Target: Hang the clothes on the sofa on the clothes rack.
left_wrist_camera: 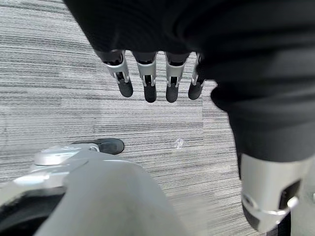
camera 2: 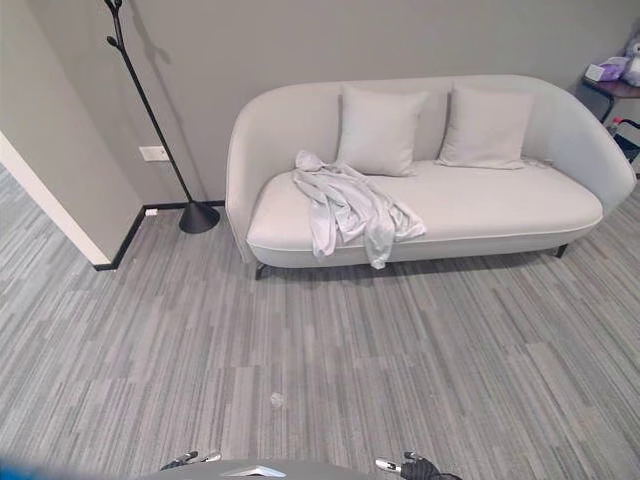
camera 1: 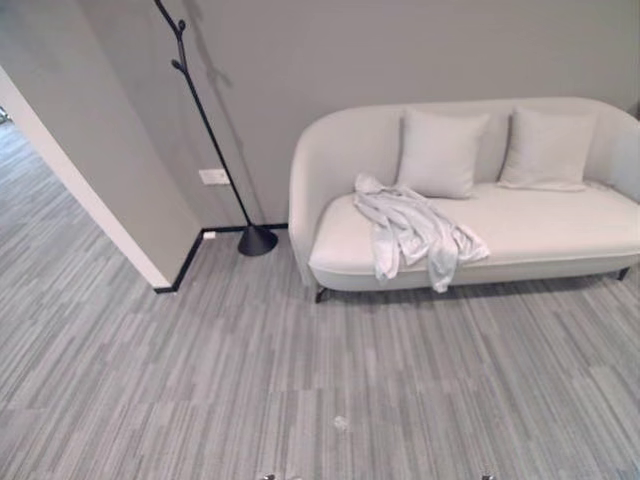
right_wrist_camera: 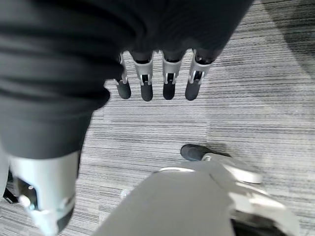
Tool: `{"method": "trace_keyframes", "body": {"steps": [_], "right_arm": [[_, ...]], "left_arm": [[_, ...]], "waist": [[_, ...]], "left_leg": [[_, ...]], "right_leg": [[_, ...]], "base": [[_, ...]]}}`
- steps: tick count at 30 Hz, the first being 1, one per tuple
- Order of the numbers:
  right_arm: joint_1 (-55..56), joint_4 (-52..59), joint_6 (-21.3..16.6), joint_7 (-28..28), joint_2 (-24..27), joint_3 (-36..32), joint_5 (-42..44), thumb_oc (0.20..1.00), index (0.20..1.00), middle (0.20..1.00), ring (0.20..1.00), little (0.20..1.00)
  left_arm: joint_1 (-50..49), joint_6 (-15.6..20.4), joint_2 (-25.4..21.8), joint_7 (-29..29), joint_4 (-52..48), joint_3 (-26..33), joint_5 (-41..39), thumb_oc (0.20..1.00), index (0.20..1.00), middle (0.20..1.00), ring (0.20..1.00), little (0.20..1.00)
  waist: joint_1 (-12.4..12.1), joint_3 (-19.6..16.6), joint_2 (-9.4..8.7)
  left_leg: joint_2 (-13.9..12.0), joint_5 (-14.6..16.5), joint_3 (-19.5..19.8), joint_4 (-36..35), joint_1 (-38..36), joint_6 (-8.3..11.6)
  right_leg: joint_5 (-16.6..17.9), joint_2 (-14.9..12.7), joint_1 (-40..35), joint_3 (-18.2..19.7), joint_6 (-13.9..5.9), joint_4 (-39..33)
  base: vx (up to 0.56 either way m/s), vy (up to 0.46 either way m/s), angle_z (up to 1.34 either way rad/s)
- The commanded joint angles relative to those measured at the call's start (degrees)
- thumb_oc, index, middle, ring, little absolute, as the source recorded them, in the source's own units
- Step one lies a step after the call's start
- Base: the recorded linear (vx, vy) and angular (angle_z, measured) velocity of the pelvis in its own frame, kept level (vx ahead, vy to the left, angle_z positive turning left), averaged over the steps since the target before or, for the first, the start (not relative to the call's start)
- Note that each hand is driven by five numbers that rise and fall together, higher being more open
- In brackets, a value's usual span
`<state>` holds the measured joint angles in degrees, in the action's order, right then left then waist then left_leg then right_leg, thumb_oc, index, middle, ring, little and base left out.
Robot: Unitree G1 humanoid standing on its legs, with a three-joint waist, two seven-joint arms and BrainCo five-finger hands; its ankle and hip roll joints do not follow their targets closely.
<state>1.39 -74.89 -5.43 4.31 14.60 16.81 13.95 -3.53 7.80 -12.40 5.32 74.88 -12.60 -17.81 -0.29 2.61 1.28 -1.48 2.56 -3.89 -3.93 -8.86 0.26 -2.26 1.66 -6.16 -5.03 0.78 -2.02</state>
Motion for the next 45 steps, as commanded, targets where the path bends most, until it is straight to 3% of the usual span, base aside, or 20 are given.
{"method": "trace_keyframes", "body": {"steps": [1, 14, 19, 21, 22, 25, 26, 29, 31, 33, 37, 39, 41, 44, 45], "right_arm": [[-2.16, -1.13, -0.72, 0.57, 0.05, 2.69, 0.0, 1.0, 1.0, 1.0, 1.0, 1.0], [-2.95, -0.79, -0.44, 0.54, -0.03, 2.97, -1.1, 1.0, 1.0, 1.0, 1.0, 1.0], [-3.76, -0.98, -0.31, 0.61, 0.13, 2.75, -0.79, 1.0, 1.0, 1.0, 1.0, 1.0], [-4.05, -0.79, -0.35, 0.72, 0.31, 2.62, -0.77, 1.0, 1.0, 1.0, 1.0, 1.0], [-4.74, 0.19, -0.52, 0.76, 0.48, 2.54, -0.22, 1.0, 1.0, 1.0, 1.0, 1.0], [-4.87, 0.92, -0.65, 0.51, 0.7, 1.64, 1.32, 1.0, 1.0, 1.0, 1.0, 1.0], [-4.88, 0.92, -0.65, 0.51, 0.7, 1.64, 1.32, 1.0, 1.0, 1.0, 1.0, 1.0], [-4.79, 0.75, -0.81, 0.08, 1.46, 0.56, 3.02, 1.0, 1.0, 1.0, 1.0, 1.0], [-4.89, 0.96, -0.83, -0.25, 1.61, -0.42, 3.54, 1.0, 1.0, 1.0, 1.0, 1.0], [-4.52, 0.78, -0.62, -0.24, 1.42, -0.93, 3.06, 1.0, 1.0, 1.0, 1.0, 1.0], [-3.44, 0.39, -0.56, 0.11, 1.75, -1.06, 2.79, 1.0, 1.0, 1.0, 1.0, 1.0], [-3.05, 0.55, -0.65, 0.37, 2.2, -0.82, 2.57, 1.0, 1.0, 1.0, 1.0, 1.0], [-2.98, 0.47, -1.3, 0.29, 2.88, -0.63, 3.55, 1.0, 1.0, 1.0, 1.0, 1.0], [-3.04, 1.19, -1.75, 0.16, 3.16, -0.29, 4.64, 1.0, 1.0, 1.0, 1.0, 1.0], [-3.24, 1.32, -1.71, 0.03, 3.25, -0.28, 4.98, 1.0, 1.0, 1.0, 1.0, 1.0]], "left_arm": [[4.48, 1.93, -1.26, 0.06, 2.48, -0.04, 0.2, 1.0, 1.0, 1.0, 1.0, 1.0], [4.49, 1.83, -1.17, -0.36, 3.68, -0.62, 2.87, 1.0, 1.0, 1.0, 1.0, 1.0], [5.44, 1.96, -1.25, -0.59, 2.9, -1.08, 2.3, 1.0, 1.0, 1.0, 1.0, 1.0], [5.81, 1.95, -1.29, -0.5, 2.43, -1.44, 2.17, 1.0, 1.0, 1.0, 1.0, 1.0], [6.64, 2.04, -1.51, -0.57, 1.4, -1.85, 1.9, 1.0, 1.0, 1.0, 1.0, 1.0], [7.89, 2.01, -2.07, -0.67, 1.17, -2.52, 1.81, 1.0, 1.0, 1.0, 1.0, 1.0], [7.9, 2.01, -2.07, -0.67, 1.18, -2.52, 1.8, 1.0, 1.0, 1.0, 1.0, 1.0], [8.4, 2.48, -2.05, -0.94, -0.38, -2.81, 0.3, 1.0, 1.0, 1.0, 1.0, 1.0], [8.81, 2.77, -1.91, -1.04, -0.1, -2.68, -0.39, 1.0, 1.0, 1.0, 1.0, 1.0], [8.69, 2.69, -1.81, -1.0, 0.07, -2.37, -0.16, 1.0, 1.0, 1.0, 1.0, 1.0], [8.01, 2.56, -1.51, -0.6, 0.36, -1.89, 0.23, 1.0, 1.0, 1.0, 1.0, 1.0], [7.55, 2.57, -1.21, -0.45, 0.55, -1.5, 0.06, 1.0, 1.0, 1.0, 1.0, 1.0], [7.13, 2.48, -1.17, -0.38, 0.46, -1.3, -1.36, 1.0, 1.0, 1.0, 1.0, 1.0], [7.48, 1.99, -1.86, -0.57, 0.15, -1.0, -2.33, 1.0, 1.0, 1.0, 1.0, 1.0], [7.62, 1.99, -2.13, -0.73, 0.07, -0.86, -2.6, 1.0, 1.0, 1.0, 1.0, 1.0]], "waist": [[-0.17, -1.62, -3.67], [-0.45, -1.44, -3.3], [-0.61, -0.96, -3.36], [-0.66, -0.5, -3.08], [-0.2, 1.04, -2.56], [0.72, 3.05, -2.52], [0.7, 3.05, -2.56], [2.11, 3.76, -1.74], [4.71, 4.84, -2.29], [5.23, 4.6, -2.34], [5.52, 3.2, -2.72], [5.83, 2.18, -1.98], [5.76, 0.54, -0.3], [5.28, 1.34, -1.25], [5.03, 1.87, -2.27]], "left_leg": [[-0.11, -1.14, -1.02, -1.07, 0.27, 1.85], [1.38, -0.56, -1.09, -1.07, 1.16, 0.83], [3.35, -0.34, 0.75, -1.07, 2.45, -0.87], [3.77, -0.28, 1.13, -1.07, 2.71, -1.59], [4.54, 0.21, 1.57, -1.07, 2.09, -2.85], [5.56, 0.6, 2.08, -1.07, 1.08, -3.99], [5.61, 0.6, 2.06, -1.07, 1.11, -4.01], [5.11, 2.92, 3.3, -1.07, -1.28, -3.15], [4.61, 7.53, 5.64, -1.07, -6.77, -1.82], [3.59, 9.42, 6.09, -1.07, -9.26, -0.9], [2.39, 11.09, 6.91, -1.07, -10.84, -0.07], [-0.4, 8.35, 7.23, -1.07, -11.3, 1.04], [-4.65, -3.19, 8.11, 7.03, -8.31, 4.8], [-5.3, -12.49, 7.69, 23.65, -1.17, 7.39], [-5.13, -14.3, 7.26, 28.99, 1.59, 6.89]], "right_leg": [[3.26, -6.69, -1.88, -1.29, -6.94, -2.98], [4.2, -8.1, -0.22, -0.52, -7.97, -2.98], [5.6, -9.43, 1.65, 0.98, -8.6, -2.27], [4.93, -9.92, 3.87, 1.61, -8.74, 1.8], [5.53, -10.33, 9.04, 2.84, -9.2, 11.36], [10.3, -11.02, 15.15, 3.59, -9.24, 22.38], [10.24, -11.06, 15.25, 3.64, -9.25, 22.52], [10.44, -10.96, 19.02, 2.0, -8.62, 16.15], [14.4, -10.09, 21.94, -0.24, -10.68, -0.27], [14.63, -9.93, 24.47, -4.09, -11.76, -2.98], [16.05, -10.47, 23.58, -7.91, -11.35, -2.98], [16.62, -8.35, 21.95, -6.74, -9.98, -2.98], [14.44, -4.39, 19.14, -5.49, -6.91, -1.76], [10.7, -2.09, 14.24, -4.69, -3.39, -2.1], [9.81, -2.3, 12.79, -4.49, -2.6, -2.27]], "base": [[0.01, 0.04, -0.02], [0.01, 0.047, -0.03], [-0.01, 0.089, -0.02], [-0.04, 0.13, -0.08], [-0.05, 0.156, -0.06], [0.01, 0.131, -0.21], [0.16, 0.048, 0.1], [0.32, -0.056, 0.15], [0.58, -0.173, 0.12], [0.45, -0.144, 0.11], [0.4, -0.202, 0.16], [0.43, -0.243, 0.85], [0.64, -0.375, 0.78], [0.43, -0.309, -0.02], [0.32, -0.278, -0.17]]}}
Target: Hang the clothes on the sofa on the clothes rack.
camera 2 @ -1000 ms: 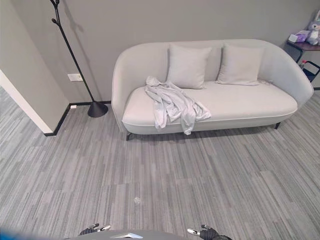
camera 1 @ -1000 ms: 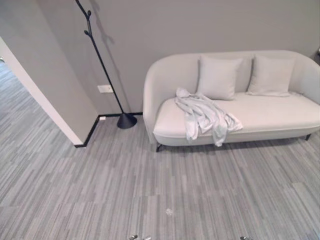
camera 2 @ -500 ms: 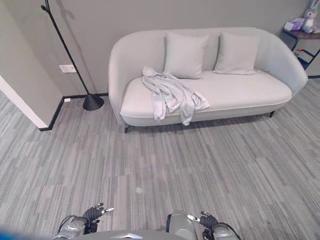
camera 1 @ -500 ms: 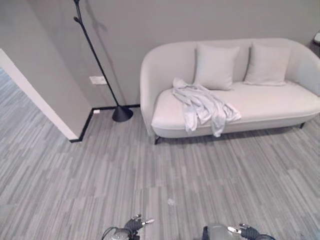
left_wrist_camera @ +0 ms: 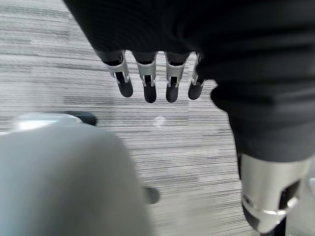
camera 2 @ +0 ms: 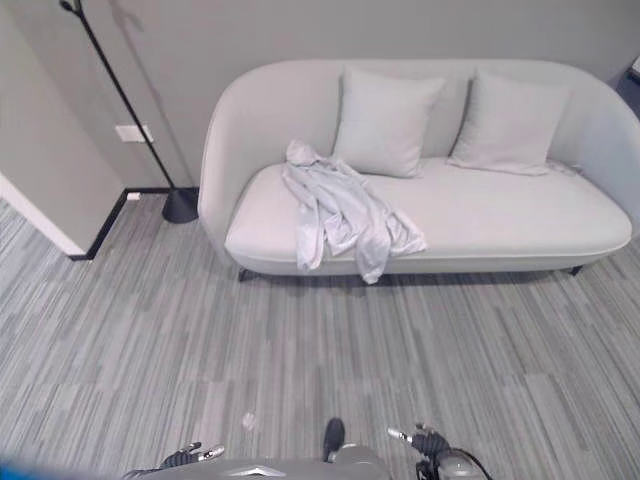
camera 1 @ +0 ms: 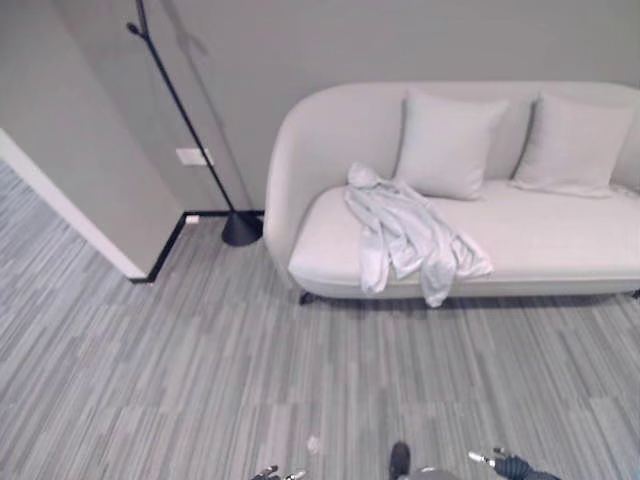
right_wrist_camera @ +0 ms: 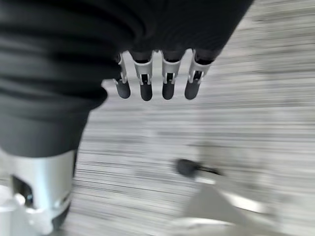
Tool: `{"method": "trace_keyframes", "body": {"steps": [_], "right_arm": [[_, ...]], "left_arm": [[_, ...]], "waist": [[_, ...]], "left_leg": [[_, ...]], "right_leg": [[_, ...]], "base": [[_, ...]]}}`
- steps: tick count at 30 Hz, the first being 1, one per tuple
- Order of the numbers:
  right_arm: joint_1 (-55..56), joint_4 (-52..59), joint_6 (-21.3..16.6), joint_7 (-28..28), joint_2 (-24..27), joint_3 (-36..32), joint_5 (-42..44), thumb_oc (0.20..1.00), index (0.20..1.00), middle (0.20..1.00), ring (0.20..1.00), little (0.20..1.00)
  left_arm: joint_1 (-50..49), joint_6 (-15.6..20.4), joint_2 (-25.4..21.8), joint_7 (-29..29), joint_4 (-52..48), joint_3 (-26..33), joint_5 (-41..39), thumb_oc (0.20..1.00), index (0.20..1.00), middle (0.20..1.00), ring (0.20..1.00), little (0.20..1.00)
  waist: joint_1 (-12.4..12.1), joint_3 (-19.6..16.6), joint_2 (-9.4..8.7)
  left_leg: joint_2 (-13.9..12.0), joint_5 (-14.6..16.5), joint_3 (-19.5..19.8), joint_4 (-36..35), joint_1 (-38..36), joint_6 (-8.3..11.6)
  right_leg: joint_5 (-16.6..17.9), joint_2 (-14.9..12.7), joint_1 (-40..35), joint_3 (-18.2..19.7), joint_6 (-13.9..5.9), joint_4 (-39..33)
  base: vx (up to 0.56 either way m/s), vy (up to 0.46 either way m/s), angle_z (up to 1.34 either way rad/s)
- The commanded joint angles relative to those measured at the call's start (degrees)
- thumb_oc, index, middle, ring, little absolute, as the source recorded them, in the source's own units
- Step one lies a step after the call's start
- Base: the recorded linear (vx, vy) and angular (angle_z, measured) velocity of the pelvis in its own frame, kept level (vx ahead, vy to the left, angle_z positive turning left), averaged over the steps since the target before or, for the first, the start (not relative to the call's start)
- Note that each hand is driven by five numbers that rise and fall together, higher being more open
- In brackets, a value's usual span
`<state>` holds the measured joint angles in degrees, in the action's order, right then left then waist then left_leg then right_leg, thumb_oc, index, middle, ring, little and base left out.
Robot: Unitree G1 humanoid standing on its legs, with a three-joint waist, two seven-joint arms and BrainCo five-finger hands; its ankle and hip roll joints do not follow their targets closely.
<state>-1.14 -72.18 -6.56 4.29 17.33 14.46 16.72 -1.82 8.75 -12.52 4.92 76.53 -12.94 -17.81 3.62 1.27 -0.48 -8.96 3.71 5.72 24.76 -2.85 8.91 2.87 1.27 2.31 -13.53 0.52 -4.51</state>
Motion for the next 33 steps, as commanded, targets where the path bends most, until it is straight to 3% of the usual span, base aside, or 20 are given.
{"method": "trace_keyframes", "body": {"steps": [1, 4, 5, 6, 7, 10, 12, 14, 15, 16, 18, 19, 21, 22, 23, 24, 26, 28, 30, 33], "right_arm": [[-1.01, -1.46, -0.48, -0.13, 0.66, 2.25, 2.3, 1.0, 1.0, 1.0, 1.0, 1.0], [-1.55, -1.2, -0.42, -0.48, 1.15, 2.53, 2.53, 1.0, 1.0, 1.0, 1.0, 1.0], [-1.76, -1.02, -0.63, -0.41, 1.4, 2.72, 2.4, 1.0, 1.0, 1.0, 1.0, 1.0], [-1.76, -0.91, -0.67, -0.42, 1.39, 2.88, 2.33, 1.0, 1.0, 1.0, 1.0, 1.0], [-1.74, -0.98, -0.75, -0.48, 1.4, 3.13, 2.16, 1.0, 1.0, 1.0, 1.0, 1.0], [-2.05, -1.18, -1.01, -0.56, 1.47, 3.54, 1.44, 1.0, 1.0, 1.0, 1.0, 1.0], [-1.99, -1.55, -1.01, -0.5, 1.49, 3.39, 1.27, 1.0, 1.0, 1.0, 1.0, 1.0], [-1.11, -2.36, -0.66, -0.17, 0.54, 3.33, -0.56, 1.0, 1.0, 1.0, 1.0, 1.0], [-0.86, -2.7, -0.42, -0.03, 0.27, 3.06, -0.92, 1.0, 1.0, 1.0, 1.0, 1.0], [-0.27, -3.15, -0.3, 0.51, -0.42, 2.64, -1.3, 1.0, 1.0, 1.0, 1.0, 1.0], [-0.17, -3.26, -0.28, 1.06, -0.73, 2.45, -1.45, 1.0, 1.0, 1.0, 1.0, 1.0], [-0.17, -3.26, -0.28, 1.06, -0.71, 2.44, -1.45, 1.0, 1.0, 1.0, 1.0, 1.0], [-0.87, -2.45, -0.43, 0.85, -0.36, 1.98, -0.8, 1.0, 1.0, 1.0, 1.0, 1.0], [-0.97, -1.79, -0.45, 0.73, -0.56, 1.82, -0.43, 1.0, 1.0, 1.0, 1.0, 1.0], [-0.97, -1.79, -0.45, 0.72, -0.57, 1.83, -0.43, 1.0, 1.0, 1.0, 1.0, 1.0], [-0.88, -0.75, -0.57, 0.44, -0.71, 2.2, -0.52, 1.0, 1.0, 1.0, 1.0, 1.0], [-0.79, -0.46, -0.55, 0.36, -0.68, 2.36, -0.56, 1.0, 1.0, 1.0, 1.0, 1.0], [-0.81, -0.06, -0.41, 0.25, -0.57, 2.35, -0.32, 1.0, 1.0, 1.0, 1.0, 1.0], [-1.04, -0.06, -0.38, 0.16, -0.69, 2.31, -0.02, 1.0, 1.0, 1.0, 1.0, 1.0], [-0.89, -0.23, -0.23, 0.41, -0.49, 2.07, -0.11, 1.0, 1.0, 1.0, 1.0, 1.0]], "left_arm": [[5.88, 0.97, -2.31, -0.56, -1.47, -0.25, -2.65, 1.0, 1.0, 1.0, 1.0, 1.0], [5.37, 1.24, -2.45, -0.44, -1.51, 0.29, -3.7, 1.0, 1.0, 1.0, 1.0, 1.0], [4.83, 1.62, -2.38, -0.54, -1.61, 0.47, -3.91, 1.0, 1.0, 1.0, 1.0, 1.0], [4.64, 1.65, -2.34, -0.51, -1.63, 0.47, -4.01, 1.0, 1.0, 1.0, 1.0, 1.0], [4.53, 1.73, -2.38, -0.6, -1.65, 0.52, -4.13, 1.0, 1.0, 1.0, 1.0, 1.0], [4.03, 1.99, -2.44, -0.42, -1.58, 0.9, -4.3, 1.0, 1.0, 1.0, 1.0, 1.0], [3.99, 2.08, -2.49, -0.63, -1.01, 0.89, -4.11, 1.0, 1.0, 1.0, 1.0, 1.0], [3.07, 1.68, -2.81, -0.19, 0.77, 2.37, -2.69, 1.0, 1.0, 1.0, 1.0, 1.0], [2.62, 1.73, -2.87, -0.32, 0.73, 2.77, -2.49, 1.0, 1.0, 1.0, 1.0, 1.0], [2.09, 1.87, -3.15, -0.37, 1.65, 3.29, -1.92, 1.0, 1.0, 1.0, 1.0, 1.0], [2.04, 1.63, -3.74, -0.08, 1.33, 3.54, -1.72, 1.0, 1.0, 1.0, 1.0, 1.0], [2.04, 1.63, -3.72, -0.08, 1.33, 3.54, -1.72, 1.0, 1.0, 1.0, 1.0, 1.0], [2.71, 1.64, -3.98, -0.22, 0.89, 2.95, -1.49, 1.0, 1.0, 1.0, 1.0, 1.0], [3.1, 1.5, -4.21, -0.31, 0.65, 2.47, -1.47, 1.0, 1.0, 1.0, 1.0, 1.0], [3.1, 1.5, -4.21, -0.31, 0.64, 2.48, -1.47, 1.0, 1.0, 1.0, 1.0, 1.0], [3.72, 1.52, -4.44, -0.41, -0.03, 1.97, -1.75, 1.0, 1.0, 1.0, 1.0, 1.0], [3.75, 1.59, -4.41, -0.43, -0.24, 1.83, -1.69, 1.0, 1.0, 1.0, 1.0, 1.0], [3.96, 1.77, -4.42, -0.58, -0.34, 1.38, -1.77, 1.0, 1.0, 1.0, 1.0, 1.0], [4.36, 2.06, -4.33, -0.84, 0.04, 1.34, -1.96, 1.0, 1.0, 1.0, 1.0, 1.0], [4.55, 2.3, -4.17, -0.94, 0.39, 1.42, -1.54, 1.0, 1.0, 1.0, 1.0, 1.0]], "waist": [[0.53, 3.74, -1.3], [-2.12, 5.25, -3.28], [-3.83, 6.13, -3.71], [-4.49, 6.18, -3.57], [-5.03, 6.21, -3.21], [-7.76, 5.98, -1.01], [-8.55, 6.15, -0.99], [-9.26, 3.79, -0.17], [-9.79, 2.91, -0.55], [-10.27, 1.02, -1.97], [-10.35, 0.51, -2.92], [-10.42, 0.4, -2.82], [-9.29, 1.69, -2.38], [-8.6, 2.3, -0.93], [-8.53, 2.36, -1.04], [-7.72, 2.72, 0.16], [-7.23, 2.91, 0.41], [-5.87, 3.76, 0.46], [-4.51, 4.59, -0.02], [-3.29, 5.5, -0.73]], "left_leg": [[2.18, -15.2, -3.52, 3.84, -2.46, -2.95], [3.22, -9.99, -6.66, 7.0, 5.9, -6.05], [3.26, -7.36, -9.64, 1.31, 11.69, -6.42], [3.12, -7.15, -10.81, -3.03, 12.83, -6.29], [3.52, -7.45, -11.19, -8.8, 13.56, -6.18], [5.29, -14.44, -9.67, -26.83, 16.24, -4.91], [5.75, -15.12, -8.97, -29.75, 18.98, -4.19], [5.71, -17.08, -9.58, -29.76, 18.09, -4.13], [6.25, -17.3, -9.84, -29.76, 17.3, -4.54], [7.65, -16.45, -10.98, -29.76, 15.75, -5.57], [10.42, -13.55, -11.89, -29.76, 11.8, -8.31], [10.28, -13.59, -11.93, -29.76, 11.93, -8.28], [12.16, -11.58, -11.69, -29.76, 8.91, -10.14], [12.32, -9.73, -11.03, -29.76, 6.27, -11.07], [12.45, -9.71, -11.0, -29.76, 6.22, -11.08], [11.95, -7.88, -10.44, -29.76, 3.91, -11.34], [11.79, -6.93, -10.02, -29.76, 2.85, -11.26], [11.62, -4.63, -8.58, -29.76, -0.05, -10.82], [11.95, -3.12, -7.27, -29.76, -2.18, -10.63], [12.08, -1.71, -6.06, -29.76, -4.51, -10.28]], "right_leg": [[3.59, -1.88, 2.94, 4.57, -1.64, 0.09], [0.93, -2.65, -1.69, 6.54, -1.27, -0.26], [-1.06, -3.04, -4.92, 7.37, -1.86, -0.49], [-1.93, -3.11, -6.09, 7.65, -2.1, -0.49], [-3.01, -2.93, -7.04, 7.83, -2.37, -0.49], [-6.34, -1.05, -11.63, 9.73, -2.75, -0.49], [-7.88, -0.96, -13.64, 10.46, -2.74, -0.49], [-10.06, -1.89, -17.51, 13.44, -4.23, -0.49], [-9.8, -3.22, -18.12, 13.39, -5.25, -0.49], [-6.86, -6.67, -18.63, 12.89, -7.26, -0.34], [-0.84, -10.21, -14.7, 13.0, -9.48, 11.14], [-0.72, -10.09, -14.53, 13.09, -9.45, 11.11], [7.8, -11.48, -9.59, 13.6, -9.95, 21.52], [9.52, -12.01, -5.11, 12.26, -9.47, 27.62], [9.29, -12.14, -5.04, 12.25, -9.49, 27.94], [6.52, -13.57, -1.77, 8.53, -8.1, 26.98], [4.04, -13.99, -1.09, 6.47, -7.47, 24.3], [1.31, -13.5, -0.14, 3.58, -7.6, 13.52], [3.04, -12.11, 2.0, 6.09, -8.43, 6.66], [6.16, -10.77, 4.03, 9.76, -9.91, 2.3]], "base": [[0.33, -0.241, -0.22], [0.39, -0.14, -0.27], [0.47, 0.006, -0.22], [0.52, 0.073, -0.12], [0.4, 0.108, -0.13], [0.52, 0.124, -0.37], [0.49, 0.136, -0.84], [0.71, 0.304, -1.01], [0.62, 0.304, -0.83], [0.68, 0.367, -0.64], [0.48, 0.3, -0.25], [0.18, 0.162, -0.1], [0.22, 0.23, 0.14], [0.21, 0.199, 0.32], [0.3, 0.202, 0.52], [0.17, 0.078, 0.8], [0.22, 0.042, 0.77], [0.34, -0.069, 0.62], [0.3, -0.08, -0.16], [0.21, -0.074, -0.29]]}}
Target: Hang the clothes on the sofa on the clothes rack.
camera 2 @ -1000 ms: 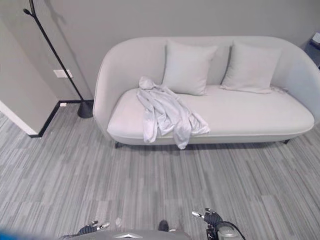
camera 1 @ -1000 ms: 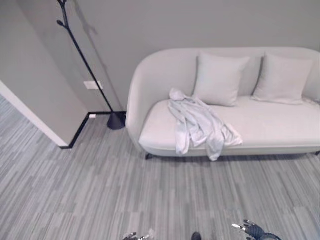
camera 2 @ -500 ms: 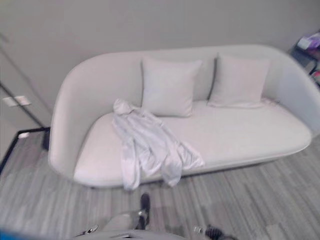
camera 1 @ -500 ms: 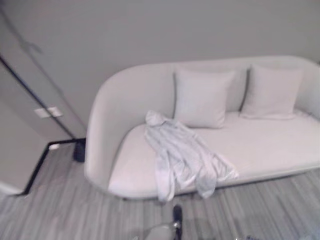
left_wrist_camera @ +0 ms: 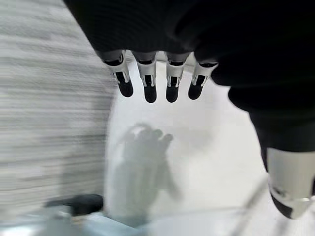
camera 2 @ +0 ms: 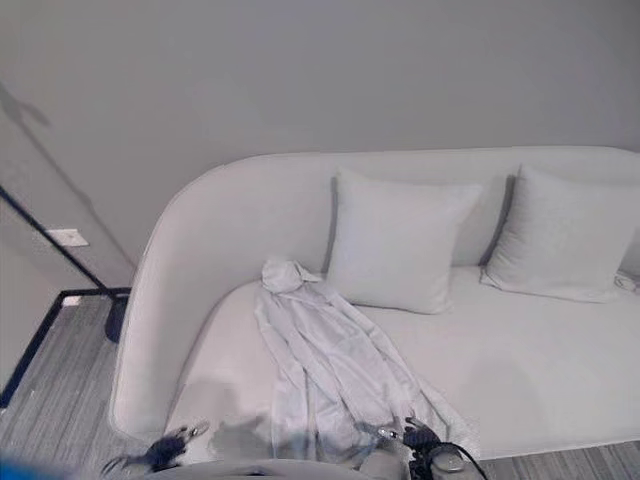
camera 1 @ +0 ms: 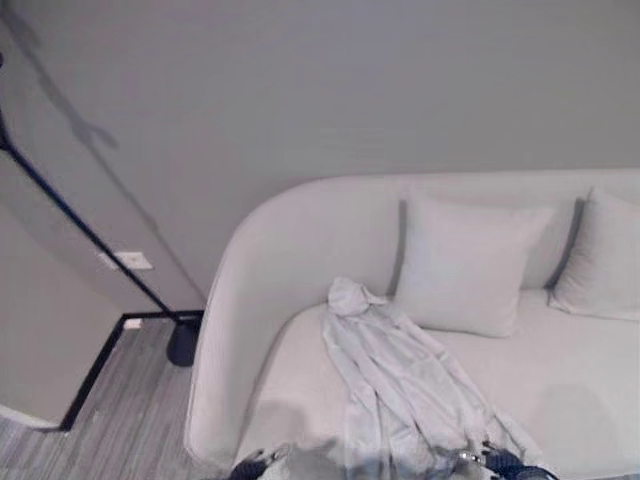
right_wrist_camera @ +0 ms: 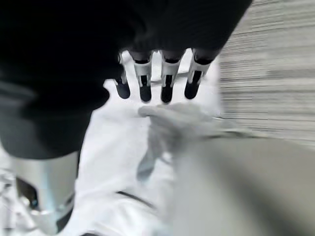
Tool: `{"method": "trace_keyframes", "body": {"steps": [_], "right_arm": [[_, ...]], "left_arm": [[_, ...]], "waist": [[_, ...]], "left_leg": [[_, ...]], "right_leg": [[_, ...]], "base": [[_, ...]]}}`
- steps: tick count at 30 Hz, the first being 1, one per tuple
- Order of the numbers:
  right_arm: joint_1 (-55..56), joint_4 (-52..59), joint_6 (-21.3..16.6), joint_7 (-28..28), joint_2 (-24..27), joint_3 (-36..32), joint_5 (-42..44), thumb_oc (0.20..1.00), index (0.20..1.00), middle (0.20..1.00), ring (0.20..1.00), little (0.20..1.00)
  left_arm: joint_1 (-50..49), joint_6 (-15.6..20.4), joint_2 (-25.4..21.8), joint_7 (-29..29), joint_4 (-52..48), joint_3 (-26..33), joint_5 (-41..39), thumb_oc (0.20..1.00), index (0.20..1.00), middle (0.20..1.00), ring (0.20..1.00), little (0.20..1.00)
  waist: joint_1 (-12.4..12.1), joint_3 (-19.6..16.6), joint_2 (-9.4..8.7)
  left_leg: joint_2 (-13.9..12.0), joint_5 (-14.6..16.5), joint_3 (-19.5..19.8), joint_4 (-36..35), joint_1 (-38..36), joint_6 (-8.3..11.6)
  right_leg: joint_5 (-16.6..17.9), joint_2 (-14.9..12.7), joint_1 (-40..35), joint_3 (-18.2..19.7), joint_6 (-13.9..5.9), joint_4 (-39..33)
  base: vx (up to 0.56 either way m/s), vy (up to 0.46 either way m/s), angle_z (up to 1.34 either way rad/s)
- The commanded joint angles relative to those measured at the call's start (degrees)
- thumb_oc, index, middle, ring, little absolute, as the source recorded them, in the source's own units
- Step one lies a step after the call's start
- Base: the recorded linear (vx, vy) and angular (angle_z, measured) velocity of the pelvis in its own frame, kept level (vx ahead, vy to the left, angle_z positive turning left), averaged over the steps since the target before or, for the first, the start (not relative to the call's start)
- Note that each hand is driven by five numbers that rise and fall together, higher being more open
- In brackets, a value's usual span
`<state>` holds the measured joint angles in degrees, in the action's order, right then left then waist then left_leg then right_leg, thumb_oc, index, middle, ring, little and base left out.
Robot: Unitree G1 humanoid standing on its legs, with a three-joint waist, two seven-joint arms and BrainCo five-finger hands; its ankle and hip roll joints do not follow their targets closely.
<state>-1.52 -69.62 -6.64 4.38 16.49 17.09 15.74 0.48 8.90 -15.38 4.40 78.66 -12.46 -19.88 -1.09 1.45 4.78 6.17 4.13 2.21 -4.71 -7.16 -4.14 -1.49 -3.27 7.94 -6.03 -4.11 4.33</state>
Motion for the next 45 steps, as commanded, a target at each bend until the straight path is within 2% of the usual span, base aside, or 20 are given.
{"method": "trace_keyframes", "body": {"steps": [1, 4, 10, 26, 30, 31, 33, 34, 35, 37, 39, 40, 41, 43, 45], "right_arm": [[-0.2, -3.0, -0.14, 0.3, 0.46, -0.94, 0.75, 1.0, 1.0, 1.0, 1.0, 1.0], [0.45, -3.02, -0.23, 0.43, 0.58, -0.98, 0.75, 1.0, 1.0, 1.0, 1.0, 1.0], [1.35, -3.88, -0.52, 0.63, 1.27, -0.46, 0.47, 1.0, 1.0, 1.0, 1.0, 1.0], [2.53, -3.36, -1.03, 0.42, 1.93, -0.63, 0.13, 1.0, 1.0, 1.0, 1.0, 1.0], [2.35, -0.09, -1.66, -0.45, 3.24, -0.17, -1.35, 1.0, 1.0, 1.0, 1.0, 1.0], [2.29, 5.09, -2.08, -1.19, 4.88, 0.39, -3.32, 1.0, 1.0, 1.0, 1.0, 1.0], [2.55, 11.81, -2.49, -1.98, 7.39, 0.02, -5.12, 1.0, 1.0, 1.0, 1.0, 1.0], [2.53, 18.7, -2.73, -2.46, 10.7, -0.57, -7.01, 1.0, 1.0, 1.0, 1.0, 1.0], [1.89, 20.77, -2.87, -2.78, 12.03, -0.49, -7.64, 1.0, 1.0, 1.0, 1.0, 1.0], [1.26, 22.64, -2.82, -3.14, 13.14, -0.3, -8.5, 1.0, 1.0, 1.0, 1.0, 1.0], [-0.56, 27.39, -2.67, -3.41, 16.33, -0.06, -10.93, 1.0, 1.0, 1.0, 1.0, 1.0], [-1.48, 28.06, -2.67, -3.66, 17.88, 0.13, -11.66, 1.0, 1.0, 1.0, 1.0, 1.0], [-3.08, 28.29, -2.61, -3.4, 18.32, 0.9, -12.58, 1.0, 1.0, 1.0, 1.0, 1.0], [-4.33, 30.51, -2.46, -3.98, 18.62, 1.13, -13.6, 1.0, 1.0, 1.0, 1.0, 1.0], [-7.88, 33.61, -2.76, -5.16, 20.21, 1.53, -14.68, 1.0, 1.0, 1.0, 1.0, 1.0]], "left_arm": [[2.31, 2.14, -1.13, -0.05, -1.54, 0.86, 0.94, 1.0, 1.0, 1.0, 1.0, 1.0], [1.88, 2.22, -0.77, 0.03, -1.26, 0.9, 1.4, 1.0, 1.0, 1.0, 1.0, 1.0], [0.6, 2.17, 0.49, 0.29, -0.61, 0.52, 2.54, 1.0, 1.0, 1.0, 1.0, 1.0], [-0.23, 2.08, 0.87, 0.37, -1.47, -0.07, 2.31, 1.0, 1.0, 1.0, 1.0, 1.0], [-0.26, 2.23, 0.5, 0.08, -3.76, -0.39, 2.13, 1.0, 1.0, 1.0, 1.0, 1.0], [-0.17, 2.43, -0.55, -0.5, -7.03, -0.22, 1.85, 1.0, 1.0, 1.0, 1.0, 1.0], [-0.42, 2.54, -1.77, -1.2, -11.72, -0.09, 2.16, 1.0, 1.0, 1.0, 1.0, 1.0], [-0.25, 2.48, -3.25, -1.43, -17.04, -0.18, 1.72, 1.0, 1.0, 1.0, 1.0, 1.0], [0.21, 2.6, -3.92, -1.68, -19.15, -0.35, 1.33, 1.0, 1.0, 1.0, 1.0, 1.0], [0.68, 2.68, -4.35, -1.98, -19.95, -0.41, 1.2, 1.0, 1.0, 1.0, 1.0, 1.0], [1.71, 2.62, -5.8, -2.74, -23.98, -0.73, 2.9, 1.0, 1.0, 1.0, 1.0, 1.0], [2.16, 2.55, -6.56, -3.07, -25.53, -1.24, 3.42, 1.0, 1.0, 1.0, 1.0, 1.0], [2.18, 2.6, -7.09, -3.29, -26.32, -1.32, 4.0, 1.0, 1.0, 1.0, 1.0, 1.0], [3.63, 2.14, -7.62, -4.04, -27.19, -1.99, 5.87, 1.0, 1.0, 1.0, 1.0, 1.0], [6.42, 2.12, -9.41, -4.83, -32.46, -3.04, 8.48, 1.0, 1.0, 1.0, 1.0, 1.0]], "waist": [[1.55, 5.06, -6.44], [1.61, 4.37, -6.89], [1.26, 1.74, -6.81], [1.18, 1.03, -6.32], [0.89, 1.12, -5.98], [0.67, 2.03, -6.17], [0.65, 3.32, -6.51], [0.29, 5.81, -7.06], [0.06, 6.95, -7.58], [0.35, 7.38, -7.82], [0.33, 7.03, -7.53], [-0.05, 7.3, -7.22], [-0.77, 6.83, -7.0], [-0.6, 6.38, -6.2], [-0.51, 6.0, -5.37]], "left_leg": [[-2.71, -1.73, -1.64, -0.29, -0.53, 2.92], [-2.86, -1.28, -1.24, -0.29, -0.92, 3.12], [-6.46, -1.36, -0.49, -0.29, -0.57, 5.44], [-10.28, -1.98, -1.32, -0.29, -2.55, 8.18], [-12.24, -3.68, -1.92, -0.15, -3.59, 9.36], [-13.12, -4.1, -1.76, 4.17, -1.57, 10.04], [-13.09, -4.74, -1.43, 10.98, 2.18, 10.94], [-11.77, -8.49, 0.72, 21.07, 8.42, 11.86], [-11.14, -9.76, 1.49, 24.84, 11.33, 11.9], [-11.23, -9.67, 1.54, 26.92, 13.7, 11.51], [-12.34, -5.07, -0.87, 18.82, 13.38, 10.28], [-12.46, -5.66, -1.59, 15.56, 14.31, 9.85], [-11.94, -5.64, -0.74, 12.43, 13.76, 9.66], [-12.08, -6.83, -0.52, 7.29, 12.12, 9.48], [-11.96, -8.09, -1.9, 1.78, 9.68, 9.26]], "right_leg": [[10.61, -6.06, -2.51, 2.88, -5.6, -8.64], [11.18, -6.03, -3.4, 2.85, -5.11, -9.33], [7.91, -3.57, -6.55, 1.17, -3.53, -9.33], [4.08, -1.05, -10.29, 0.05, -1.73, -9.33], [3.13, 0.0, -11.5, -0.6, -1.06, -9.33], [2.69, 0.35, -11.93, -0.78, -0.59, -9.33], [2.24, 0.53, -12.34, -1.25, -0.05, -9.33], [2.51, 0.23, -12.64, -1.63, 0.68, -9.33], [2.67, -0.18, -12.68, -1.8, 0.88, -9.33], [2.53, -0.38, -12.6, -2.21, 0.85, -9.33], [2.06, -0.89, -12.5, -2.05, -0.15, -9.33], [2.1, -0.94, -12.34, -1.92, -0.41, -9.33], [1.89, -0.83, -12.03, -1.29, -0.7, -9.33], [1.5, -0.17, -11.96, -0.27, -0.9, -9.33], [1.83, -0.4, -10.51, 0.75, -1.22, -9.33]], "base": [[0.15, -0.084, 0.23], [0.11, -0.098, 0.44], [0.1, -0.15, 0.32], [0.03, -0.067, 0.04], [0.01, -0.134, 0.01], [-0.06, -0.109, -0.02], [-0.15, -0.142, 0.1], [-0.22, -0.143, 0.2], [-0.2, -0.118, 0.26], [-0.03, -0.022, 0.37], [0.09, 0.071, 0.24], [0.09, 0.11, -0.13], [0.11, 0.107, -0.13], [0.15, 0.134, -0.27], [0.08, 0.17, -0.02]]}}
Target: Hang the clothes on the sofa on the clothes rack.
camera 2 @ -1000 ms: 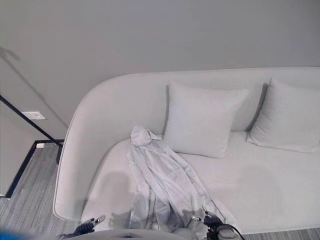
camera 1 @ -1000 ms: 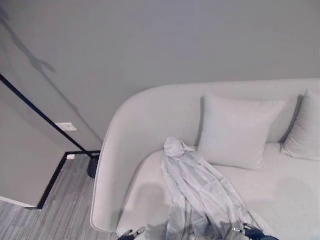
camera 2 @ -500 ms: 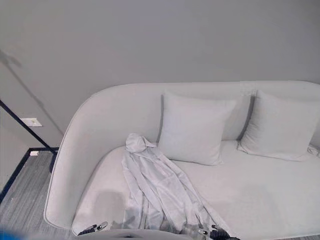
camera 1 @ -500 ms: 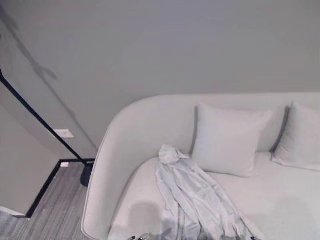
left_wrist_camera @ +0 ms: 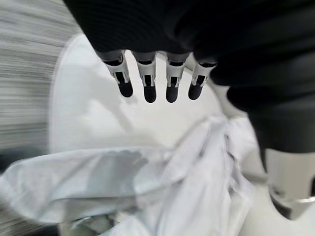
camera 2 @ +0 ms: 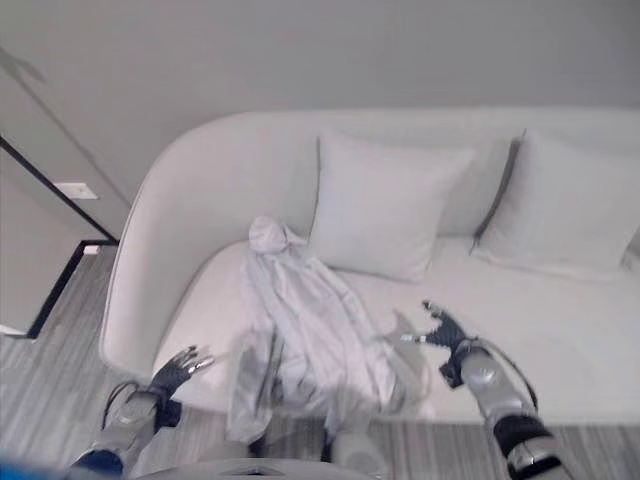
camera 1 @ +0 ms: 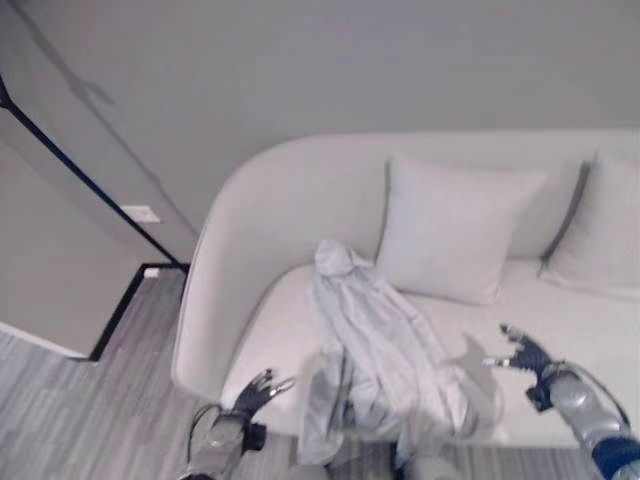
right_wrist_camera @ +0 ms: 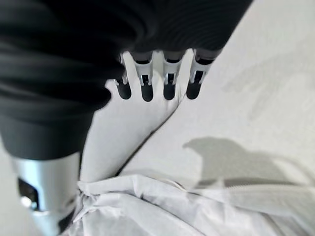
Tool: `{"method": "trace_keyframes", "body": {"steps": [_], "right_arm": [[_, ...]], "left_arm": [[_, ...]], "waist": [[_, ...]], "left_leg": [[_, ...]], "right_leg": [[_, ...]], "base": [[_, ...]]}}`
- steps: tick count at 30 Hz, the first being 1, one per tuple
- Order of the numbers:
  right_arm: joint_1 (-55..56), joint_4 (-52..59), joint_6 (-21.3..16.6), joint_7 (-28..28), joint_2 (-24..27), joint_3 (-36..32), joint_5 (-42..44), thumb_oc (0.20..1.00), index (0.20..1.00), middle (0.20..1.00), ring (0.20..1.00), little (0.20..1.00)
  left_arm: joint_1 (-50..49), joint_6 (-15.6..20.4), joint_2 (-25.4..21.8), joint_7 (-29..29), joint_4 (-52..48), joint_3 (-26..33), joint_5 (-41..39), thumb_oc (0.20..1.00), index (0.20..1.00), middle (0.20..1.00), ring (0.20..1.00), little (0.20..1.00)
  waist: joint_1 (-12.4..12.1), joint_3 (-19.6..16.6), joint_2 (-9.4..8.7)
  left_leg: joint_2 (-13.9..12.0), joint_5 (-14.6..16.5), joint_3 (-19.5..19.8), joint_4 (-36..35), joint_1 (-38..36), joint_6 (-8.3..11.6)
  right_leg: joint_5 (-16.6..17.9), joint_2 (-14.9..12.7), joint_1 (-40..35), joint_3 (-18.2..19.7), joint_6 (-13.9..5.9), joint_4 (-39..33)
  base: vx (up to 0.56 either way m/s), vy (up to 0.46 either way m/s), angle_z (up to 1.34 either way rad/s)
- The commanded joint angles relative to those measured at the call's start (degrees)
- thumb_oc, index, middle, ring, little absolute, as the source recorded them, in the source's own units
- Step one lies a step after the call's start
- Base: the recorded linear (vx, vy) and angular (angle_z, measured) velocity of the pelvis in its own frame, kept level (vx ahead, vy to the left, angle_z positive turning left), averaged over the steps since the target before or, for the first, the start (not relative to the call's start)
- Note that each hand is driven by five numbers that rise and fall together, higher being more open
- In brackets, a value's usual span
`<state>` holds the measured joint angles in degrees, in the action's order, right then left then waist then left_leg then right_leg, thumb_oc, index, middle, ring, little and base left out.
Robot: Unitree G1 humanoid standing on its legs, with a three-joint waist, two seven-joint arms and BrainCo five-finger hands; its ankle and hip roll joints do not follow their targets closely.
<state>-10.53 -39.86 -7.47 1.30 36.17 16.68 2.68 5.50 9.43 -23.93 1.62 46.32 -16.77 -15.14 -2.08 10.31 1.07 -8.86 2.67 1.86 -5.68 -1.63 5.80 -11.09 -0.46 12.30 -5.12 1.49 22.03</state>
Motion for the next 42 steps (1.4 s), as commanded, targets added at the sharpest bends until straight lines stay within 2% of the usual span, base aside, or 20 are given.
{"method": "trace_keyframes", "body": {"steps": [1, 2, 3, 6, 8, 10, 23, 32, 37, 42], "right_arm": [[-1.7, 3.6, -1.87, -2.84, 0.9, 2.9, -1.62, 1.0, 1.0, 1.0, 1.0, 1.0], [-1.94, 3.46, -1.91, -2.86, 0.88, 2.97, -1.59, 1.0, 1.0, 1.0, 1.0, 1.0], [-8.65, 2.58, -1.8, -4.6, 0.56, 5.35, -0.95, 1.0, 1.0, 1.0, 1.0, 1.0], [-16.65, 2.19, -1.48, -6.73, -0.13, 8.24, -1.02, 1.0, 1.0, 1.0, 1.0, 1.0], [-26.17, -0.23, -1.72, -10.04, -1.91, 12.02, -0.23, 1.0, 1.0, 1.0, 1.0, 1.0], [-30.18, -1.59, -1.62, -11.36, -2.54, 13.68, 0.14, 1.0, 1.0, 1.0, 1.0, 1.0], [-39.82, -3.46, -2.03, -13.88, -4.99, 17.99, 1.6, 1.0, 1.0, 1.0, 1.0, 1.0], [-45.15, -2.45, -2.07, -16.2, -3.62, 17.1, 3.31, 1.0, 1.0, 1.0, 1.0, 1.0], [-50.33, -4.77, -1.57, -16.77, -3.53, 18.94, 3.8, 1.0, 1.0, 1.0, 1.0, 1.0], [-57.57, -11.29, -0.21, -15.76, -5.69, 23.28, 5.37, 1.0, 1.0, 1.0, 1.0, 1.0]], "left_arm": [[3.87, 1.71, -1.6, -3.0, -0.93, 0.37, 4.21, 1.0, 1.0, 1.0, 1.0, 1.0], [4.01, 1.7, -1.59, -3.01, -0.87, 0.43, 4.21, 1.0, 1.0, 1.0, 1.0, 1.0], [9.88, 1.88, -2.18, -5.07, -0.67, -1.27, 4.1, 1.0, 1.0, 1.0, 1.0, 1.0], [17.6, 2.21, -2.44, -7.74, 0.34, -3.43, 4.7, 1.0, 1.0, 1.0, 1.0, 1.0], [27.33, 2.89, -2.43, -10.69, 4.27, -6.69, 3.85, 1.0, 1.0, 1.0, 1.0, 1.0], [31.26, 3.03, -2.73, -11.9, 5.45, -7.82, 3.4, 1.0, 1.0, 1.0, 1.0, 1.0], [42.14, 2.92, -7.11, -16.32, 9.3, -9.71, 3.9, 1.0, 1.0, 1.0, 1.0, 1.0], [46.35, 3.06, -9.7, -18.94, 7.93, -8.85, 2.87, 1.0, 1.0, 1.0, 1.0, 1.0], [49.98, 3.05, -10.38, -19.78, 9.04, -9.38, 1.85, 1.0, 1.0, 1.0, 1.0, 1.0], [55.07, 2.6, -10.95, -19.25, 13.53, -11.83, 0.2, 1.0, 1.0, 1.0, 1.0, 1.0]], "waist": [[0.52, -2.34, -1.45], [0.51, -2.27, -1.44], [0.52, -0.2, -1.3], [0.5, 2.4, -1.53], [0.56, 5.41, -2.15], [0.55, 6.68, -2.67], [0.59, 9.24, -4.2], [0.35, 10.36, -4.49], [0.03, 10.79, -4.52], [-0.35, 11.43, -4.63]], "left_leg": [[3.23, -7.16, -1.86, 1.46, 4.08, -0.79], [3.2, -7.17, -1.92, 1.46, 4.13, -0.79], [3.61, -7.82, -2.01, 0.68, 5.64, -0.85], [3.89, -8.33, -2.49, 0.68, 8.95, -0.81], [4.49, -9.48, -2.64, 0.68, 12.91, -0.73], [4.66, -10.11, -2.6, 0.68, 15.03, -0.74], [4.86, -11.03, -2.33, 0.68, 18.74, -0.83], [5.3, -11.28, -2.13, 0.68, 21.13, -0.86], [5.66, -11.53, -1.94, 0.68, 22.31, -0.82], [5.86, -12.06, -1.64, 0.68, 23.66, -0.77]], "right_leg": [[11.94, -3.47, -13.51, 0.14, -7.0, -27.03], [11.98, -3.44, -13.43, 0.2, -7.0, -27.03], [13.5, -3.73, -9.8, 0.68, -7.36, -27.03], [15.46, -4.01, -5.78, 1.38, -7.78, -27.03], [17.19, -4.5, -1.78, 1.77, -8.37, -27.03], [17.91, -4.62, 0.32, 1.95, -8.64, -27.03], [19.32, -4.66, 4.43, 2.56, -9.24, -27.03], [20.03, -5.17, 6.9, 2.39, -9.79, -27.03], [20.26, -5.32, 7.81, 2.43, -9.99, -27.03], [20.7, -5.35, 9.16, 2.39, -10.07, -27.03]], "base": [[-0.04, 0.078, 0.19], [-0.21, 0.096, -0.16], [-0.24, 0.069, -0.45], [-0.25, 0.058, -0.45], [-0.22, 0.057, -0.12], [-0.12, 0.031, -0.09], [-0.02, 0.003, 0.03], [0.0, 0.003, 0.0], [0.0, 0.0, 0.0], [0.0, 0.0, 0.0]]}}
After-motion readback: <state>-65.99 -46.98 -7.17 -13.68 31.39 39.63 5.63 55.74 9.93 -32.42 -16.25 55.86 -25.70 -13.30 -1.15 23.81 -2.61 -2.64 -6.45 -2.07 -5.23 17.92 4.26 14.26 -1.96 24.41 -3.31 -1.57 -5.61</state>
